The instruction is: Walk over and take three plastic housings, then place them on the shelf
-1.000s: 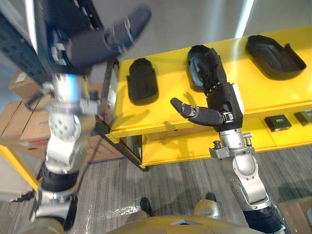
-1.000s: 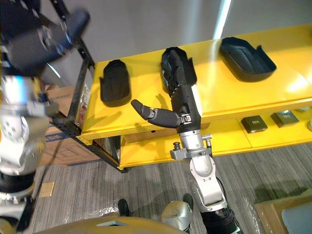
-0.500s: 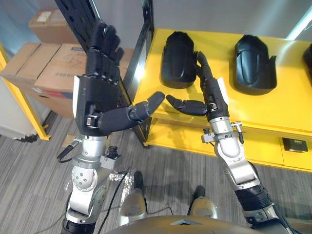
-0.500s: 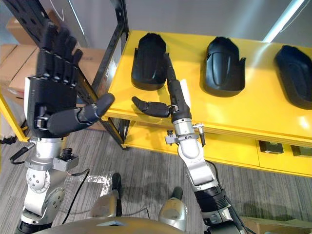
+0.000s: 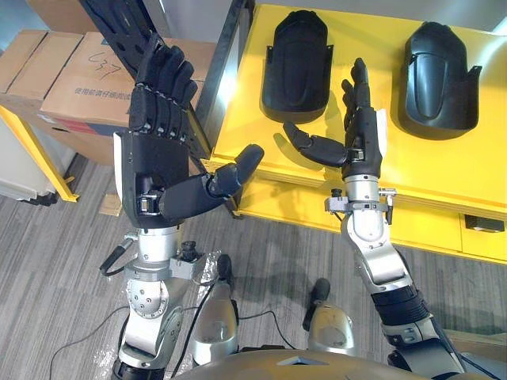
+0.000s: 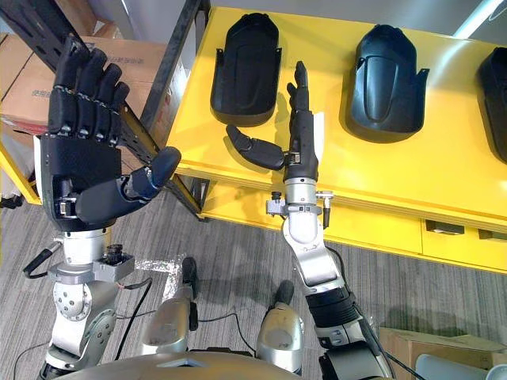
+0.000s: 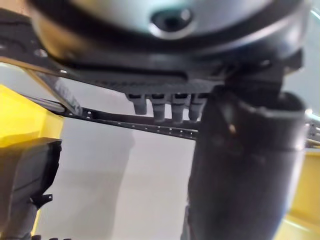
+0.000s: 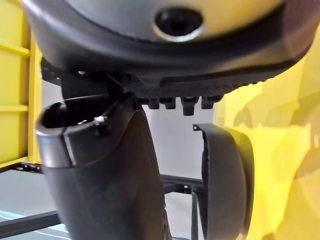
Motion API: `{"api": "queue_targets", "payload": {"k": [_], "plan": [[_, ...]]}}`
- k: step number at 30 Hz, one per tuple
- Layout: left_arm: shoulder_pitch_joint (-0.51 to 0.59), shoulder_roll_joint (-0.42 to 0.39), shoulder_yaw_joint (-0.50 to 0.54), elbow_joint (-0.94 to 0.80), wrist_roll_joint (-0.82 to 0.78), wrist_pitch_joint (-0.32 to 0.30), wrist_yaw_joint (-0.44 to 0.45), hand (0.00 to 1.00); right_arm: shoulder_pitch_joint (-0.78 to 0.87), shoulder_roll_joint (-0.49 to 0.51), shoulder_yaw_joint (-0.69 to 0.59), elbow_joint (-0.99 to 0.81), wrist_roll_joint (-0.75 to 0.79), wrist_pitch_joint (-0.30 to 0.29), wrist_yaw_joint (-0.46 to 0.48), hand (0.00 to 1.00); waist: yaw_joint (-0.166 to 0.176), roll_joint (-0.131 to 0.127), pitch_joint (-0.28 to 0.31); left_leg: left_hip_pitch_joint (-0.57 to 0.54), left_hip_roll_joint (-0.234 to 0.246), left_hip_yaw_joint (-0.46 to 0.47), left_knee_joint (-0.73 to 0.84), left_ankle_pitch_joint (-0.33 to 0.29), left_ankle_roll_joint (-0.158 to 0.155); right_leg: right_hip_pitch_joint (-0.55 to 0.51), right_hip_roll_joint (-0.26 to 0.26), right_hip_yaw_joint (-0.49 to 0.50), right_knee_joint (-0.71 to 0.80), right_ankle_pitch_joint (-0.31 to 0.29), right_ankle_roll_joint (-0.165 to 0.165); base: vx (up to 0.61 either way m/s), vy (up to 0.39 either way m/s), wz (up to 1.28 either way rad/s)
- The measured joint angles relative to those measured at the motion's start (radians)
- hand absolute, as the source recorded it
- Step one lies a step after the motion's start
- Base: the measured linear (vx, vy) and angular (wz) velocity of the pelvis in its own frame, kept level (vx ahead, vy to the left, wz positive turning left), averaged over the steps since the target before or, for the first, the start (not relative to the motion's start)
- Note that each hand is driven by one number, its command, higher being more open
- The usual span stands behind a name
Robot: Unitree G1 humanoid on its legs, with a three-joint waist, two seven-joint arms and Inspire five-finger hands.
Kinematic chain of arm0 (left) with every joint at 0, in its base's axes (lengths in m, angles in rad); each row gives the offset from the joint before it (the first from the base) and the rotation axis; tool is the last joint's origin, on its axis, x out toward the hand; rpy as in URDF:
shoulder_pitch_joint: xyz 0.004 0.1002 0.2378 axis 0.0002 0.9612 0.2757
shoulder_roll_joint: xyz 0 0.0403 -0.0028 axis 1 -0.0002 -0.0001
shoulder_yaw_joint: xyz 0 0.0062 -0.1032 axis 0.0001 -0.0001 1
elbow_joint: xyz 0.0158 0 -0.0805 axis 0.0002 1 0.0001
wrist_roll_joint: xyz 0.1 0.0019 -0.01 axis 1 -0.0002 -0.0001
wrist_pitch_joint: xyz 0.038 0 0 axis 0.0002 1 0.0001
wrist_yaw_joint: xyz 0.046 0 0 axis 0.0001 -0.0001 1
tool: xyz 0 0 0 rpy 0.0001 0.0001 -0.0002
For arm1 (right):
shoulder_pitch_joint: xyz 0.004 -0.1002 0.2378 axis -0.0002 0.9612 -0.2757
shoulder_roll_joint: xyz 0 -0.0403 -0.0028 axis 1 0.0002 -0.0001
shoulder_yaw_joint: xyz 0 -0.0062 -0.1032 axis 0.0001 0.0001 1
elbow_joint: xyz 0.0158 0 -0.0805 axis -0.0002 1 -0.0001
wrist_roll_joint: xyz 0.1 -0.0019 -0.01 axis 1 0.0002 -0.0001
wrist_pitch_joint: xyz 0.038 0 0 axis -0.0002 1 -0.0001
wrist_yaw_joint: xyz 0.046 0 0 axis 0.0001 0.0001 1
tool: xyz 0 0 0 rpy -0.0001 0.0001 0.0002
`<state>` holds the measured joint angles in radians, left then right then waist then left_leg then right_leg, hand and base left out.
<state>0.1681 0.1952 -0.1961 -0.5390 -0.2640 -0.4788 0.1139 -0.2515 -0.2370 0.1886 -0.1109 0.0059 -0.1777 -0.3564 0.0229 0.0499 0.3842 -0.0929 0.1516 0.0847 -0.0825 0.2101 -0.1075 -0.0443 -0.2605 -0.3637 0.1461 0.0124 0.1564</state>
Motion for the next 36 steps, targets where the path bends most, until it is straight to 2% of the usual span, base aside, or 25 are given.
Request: {"api": "queue_targets", "payload": {"k": [6, 14, 22, 30, 36], "plan": [[0.001, -0.002, -0.020, 0.023, 0.000, 0.000, 0.015, 1.00, 0.002, 0.008, 0.000, 0.000, 0.002, 0.000, 0.006, 1.00, -0.001, -0.002, 0.004, 0.001, 0.000, 0.003, 0.000, 0.000, 0.000, -0.007, -0.003, 0.004, 0.012, -0.006, 0.000, 0.00, -0.002, -0.01], [0.028, -0.014, -0.041, 0.031, 0.000, 0.003, 0.030, 1.00, 0.002, 0.014, 0.016, 0.041, 0.012, 0.000, 0.093, 1.00, -0.001, 0.005, 0.015, 0.006, 0.000, 0.008, 0.000, -0.006, 0.009, -0.007, -0.004, 0.009, 0.016, -0.008, 0.001, 0.00, -0.004, -0.01], [0.028, -0.022, -0.042, 0.031, -0.004, 0.005, 0.029, 1.00, 0.001, 0.015, 0.020, 0.046, 0.050, 0.000, 0.113, 1.00, -0.001, 0.006, 0.015, 0.012, -0.001, 0.008, 0.000, -0.006, 0.008, -0.009, -0.008, 0.009, 0.034, -0.020, 0.000, 0.00, 0.000, 0.00], [0.028, -0.025, -0.043, 0.031, -0.003, 0.012, 0.030, 1.00, 0.001, 0.016, 0.022, 0.049, 0.036, 0.000, 0.081, 1.00, 0.000, 0.007, 0.016, 0.015, -0.002, 0.008, 0.000, -0.007, 0.008, -0.009, -0.011, 0.009, 0.045, -0.027, 0.000, 0.00, 0.000, 0.00], [0.030, -0.028, -0.071, 0.031, -0.004, 0.025, 0.040, 1.00, 0.002, 0.022, 0.018, 0.049, -0.106, -0.029, -0.039, 1.00, -0.001, 0.007, 0.016, 0.015, -0.002, 0.008, 0.000, -0.006, 0.008, -0.008, -0.011, 0.009, 0.045, -0.027, 0.000, 0.00, 0.000, 0.00]]}}
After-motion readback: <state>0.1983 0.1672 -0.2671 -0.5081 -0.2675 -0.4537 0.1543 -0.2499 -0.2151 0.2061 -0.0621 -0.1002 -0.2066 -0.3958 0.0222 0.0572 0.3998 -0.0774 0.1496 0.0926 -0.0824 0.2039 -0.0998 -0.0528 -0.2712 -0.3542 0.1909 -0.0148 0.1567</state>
